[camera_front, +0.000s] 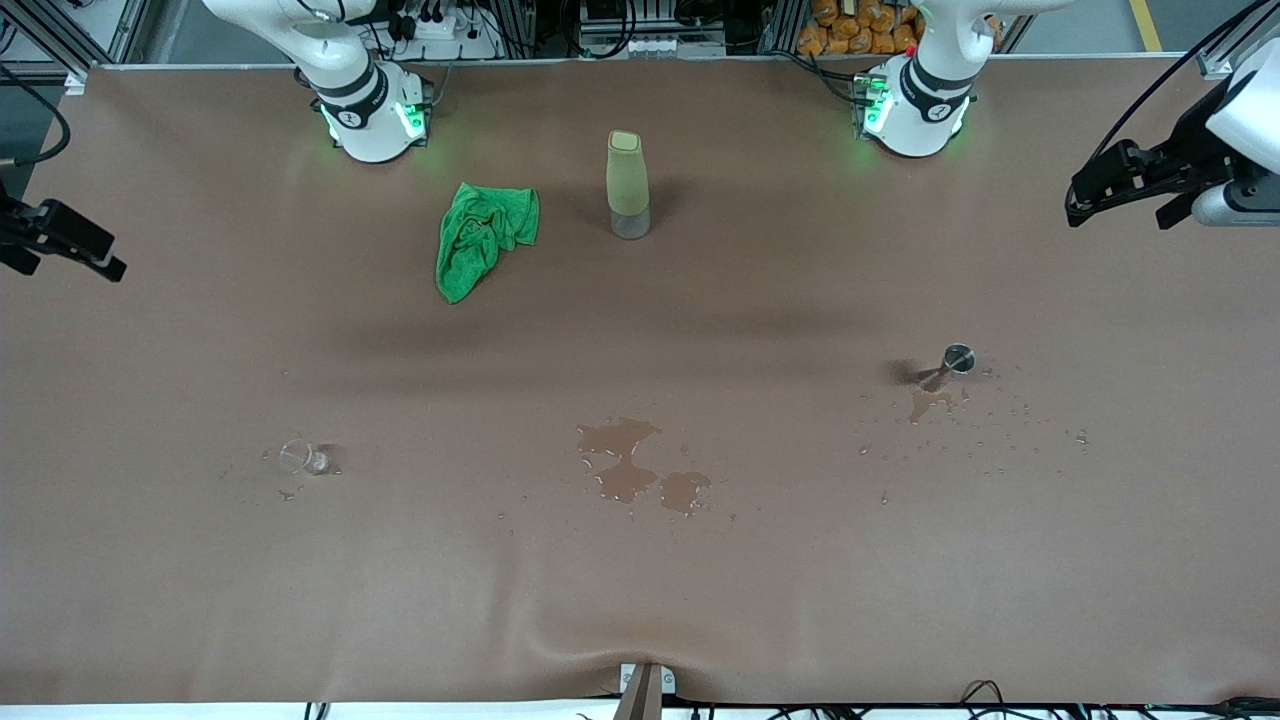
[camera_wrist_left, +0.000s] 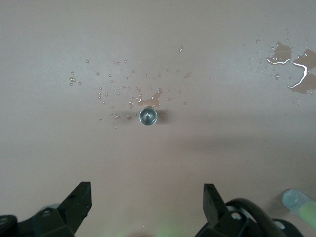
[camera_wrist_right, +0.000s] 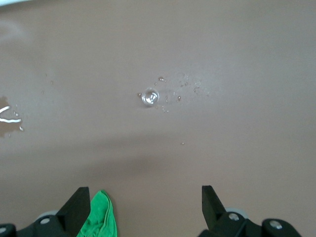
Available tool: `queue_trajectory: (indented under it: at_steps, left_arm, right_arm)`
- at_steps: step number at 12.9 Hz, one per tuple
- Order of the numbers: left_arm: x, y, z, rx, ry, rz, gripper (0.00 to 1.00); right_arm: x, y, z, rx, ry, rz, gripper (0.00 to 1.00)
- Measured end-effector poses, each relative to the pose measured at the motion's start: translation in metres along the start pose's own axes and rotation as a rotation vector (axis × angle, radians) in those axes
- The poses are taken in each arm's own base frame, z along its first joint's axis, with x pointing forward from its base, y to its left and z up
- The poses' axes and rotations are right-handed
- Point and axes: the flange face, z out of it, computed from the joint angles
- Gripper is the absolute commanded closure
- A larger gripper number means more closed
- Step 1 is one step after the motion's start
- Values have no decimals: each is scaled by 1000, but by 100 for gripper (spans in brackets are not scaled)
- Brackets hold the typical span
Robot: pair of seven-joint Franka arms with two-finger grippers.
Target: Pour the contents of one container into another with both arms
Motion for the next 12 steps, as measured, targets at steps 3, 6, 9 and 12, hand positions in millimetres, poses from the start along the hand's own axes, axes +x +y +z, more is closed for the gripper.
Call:
queue_trajectory:
  at_steps: [3,6,9,12]
  left_arm:
    - [1,-4,-1,0,3,-6,0]
    - [6,-9,-5,-10,15,-9,0]
    - [15,-14,-1,-13,19,-17,0]
    - [18,-15,-1,-13,27,-8,0]
  right_arm:
    - [-3,2,5,1,-24,-84,0]
    - [-4,2,7,2,-36,-120,0]
    - [-5,1,10,3,-44,-134,0]
    - [-5,0,12,3,-48,-137,0]
